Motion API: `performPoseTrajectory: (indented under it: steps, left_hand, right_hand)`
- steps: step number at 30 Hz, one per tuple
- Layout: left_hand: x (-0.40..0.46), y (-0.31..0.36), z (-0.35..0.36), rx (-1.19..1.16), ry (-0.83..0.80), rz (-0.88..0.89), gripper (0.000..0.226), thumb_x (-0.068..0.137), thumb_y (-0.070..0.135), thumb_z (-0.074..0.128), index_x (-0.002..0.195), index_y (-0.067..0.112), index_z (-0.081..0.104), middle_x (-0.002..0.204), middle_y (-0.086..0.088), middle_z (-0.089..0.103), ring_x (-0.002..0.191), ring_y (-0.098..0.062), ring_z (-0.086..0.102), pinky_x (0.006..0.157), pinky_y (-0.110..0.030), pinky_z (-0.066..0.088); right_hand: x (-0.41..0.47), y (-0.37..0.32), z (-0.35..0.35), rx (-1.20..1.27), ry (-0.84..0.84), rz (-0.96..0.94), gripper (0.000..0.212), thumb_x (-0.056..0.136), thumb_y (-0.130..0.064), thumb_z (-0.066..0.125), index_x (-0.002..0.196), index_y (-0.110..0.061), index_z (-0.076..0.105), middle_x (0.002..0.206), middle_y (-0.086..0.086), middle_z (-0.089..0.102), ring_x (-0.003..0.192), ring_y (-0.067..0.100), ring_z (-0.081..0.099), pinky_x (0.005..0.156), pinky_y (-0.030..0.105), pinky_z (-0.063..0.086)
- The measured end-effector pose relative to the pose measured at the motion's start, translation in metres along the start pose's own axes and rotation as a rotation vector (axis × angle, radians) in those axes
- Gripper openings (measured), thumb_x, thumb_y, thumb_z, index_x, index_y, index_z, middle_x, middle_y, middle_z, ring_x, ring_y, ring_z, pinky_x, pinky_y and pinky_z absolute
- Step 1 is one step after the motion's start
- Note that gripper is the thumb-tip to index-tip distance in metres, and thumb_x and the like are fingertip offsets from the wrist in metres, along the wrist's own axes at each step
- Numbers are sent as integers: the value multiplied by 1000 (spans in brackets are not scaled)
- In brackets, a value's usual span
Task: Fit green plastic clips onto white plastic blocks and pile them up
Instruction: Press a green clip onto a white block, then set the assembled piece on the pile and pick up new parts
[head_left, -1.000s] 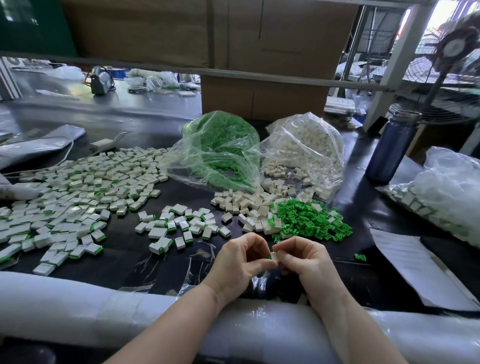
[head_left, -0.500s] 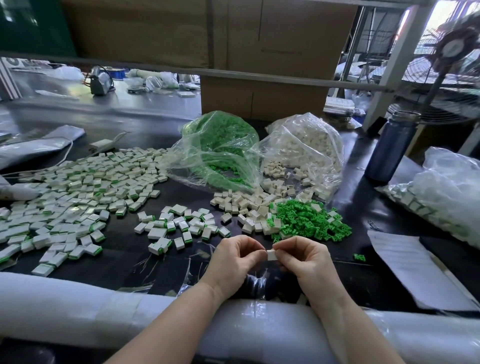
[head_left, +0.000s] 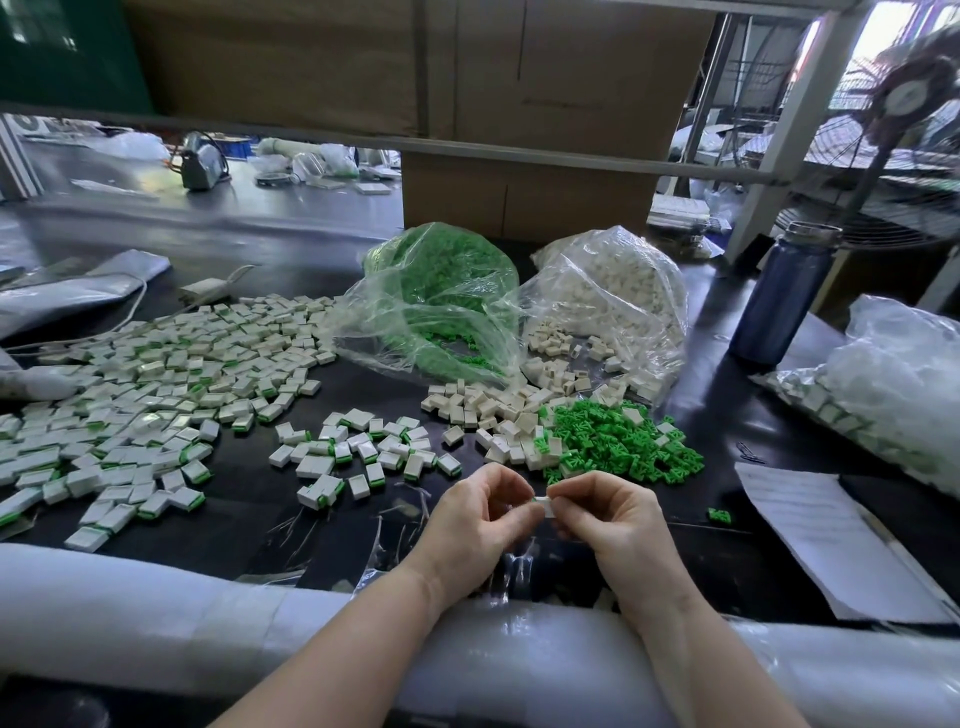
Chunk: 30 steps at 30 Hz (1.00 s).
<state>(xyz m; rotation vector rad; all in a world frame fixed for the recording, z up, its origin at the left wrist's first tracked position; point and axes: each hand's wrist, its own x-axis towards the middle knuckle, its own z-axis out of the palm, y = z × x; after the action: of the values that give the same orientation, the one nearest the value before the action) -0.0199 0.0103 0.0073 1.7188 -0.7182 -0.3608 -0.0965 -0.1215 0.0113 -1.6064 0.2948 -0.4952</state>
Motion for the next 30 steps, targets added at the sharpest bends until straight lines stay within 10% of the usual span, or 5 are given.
performPoseTrajectory:
  steps: [13, 30]
  left_hand:
    - [7, -11, -7, 312, 509, 10, 21, 86, 3, 61, 103, 13, 68, 98, 3, 58, 86, -8, 56, 75, 4, 37]
    - [5, -11, 0, 627, 269, -34, 41, 92, 18, 53, 132, 6, 47, 131, -1, 31, 125, -14, 35, 107, -19, 29]
  right_hand:
    - [9, 14, -7, -490, 375, 55, 18, 87, -2, 57, 95, -16, 66, 96, 3, 67, 90, 18, 59, 80, 25, 42]
    - [16, 19, 4, -1012, 75, 35, 71, 88, 8, 36, 144, -35, 30, 153, -13, 23, 138, 10, 25, 110, 29, 21]
